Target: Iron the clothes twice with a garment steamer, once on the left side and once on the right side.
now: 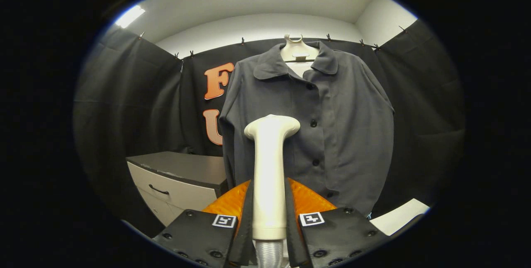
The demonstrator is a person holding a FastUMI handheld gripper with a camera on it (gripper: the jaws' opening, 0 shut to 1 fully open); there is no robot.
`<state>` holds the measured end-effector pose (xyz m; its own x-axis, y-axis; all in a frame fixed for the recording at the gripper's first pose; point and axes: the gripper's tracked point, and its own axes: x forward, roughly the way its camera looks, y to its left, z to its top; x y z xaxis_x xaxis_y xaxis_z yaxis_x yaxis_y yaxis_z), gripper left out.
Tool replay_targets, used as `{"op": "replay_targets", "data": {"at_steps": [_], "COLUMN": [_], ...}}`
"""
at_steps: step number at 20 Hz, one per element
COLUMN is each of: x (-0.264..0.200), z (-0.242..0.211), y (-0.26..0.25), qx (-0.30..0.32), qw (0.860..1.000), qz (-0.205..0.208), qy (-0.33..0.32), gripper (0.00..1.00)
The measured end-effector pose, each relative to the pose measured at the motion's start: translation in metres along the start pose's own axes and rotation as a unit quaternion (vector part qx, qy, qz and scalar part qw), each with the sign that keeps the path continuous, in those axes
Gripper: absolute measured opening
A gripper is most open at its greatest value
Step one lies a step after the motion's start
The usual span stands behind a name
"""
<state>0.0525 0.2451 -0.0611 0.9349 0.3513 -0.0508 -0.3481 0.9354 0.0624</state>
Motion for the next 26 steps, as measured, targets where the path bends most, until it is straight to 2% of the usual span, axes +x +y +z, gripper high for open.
{"op": "replay_targets", "data": {"at_steps": [15, 26], "x": [-0.027, -0.034], "z": [-0.077, -0.167], "y": [-0.01, -0.013], "qx": [0.002, 0.003], "qw": [0.998, 0.99], "qz": [0.0, -0.005], "qy": [0.059, 0.137], "gripper": [0.41, 0.41]}}
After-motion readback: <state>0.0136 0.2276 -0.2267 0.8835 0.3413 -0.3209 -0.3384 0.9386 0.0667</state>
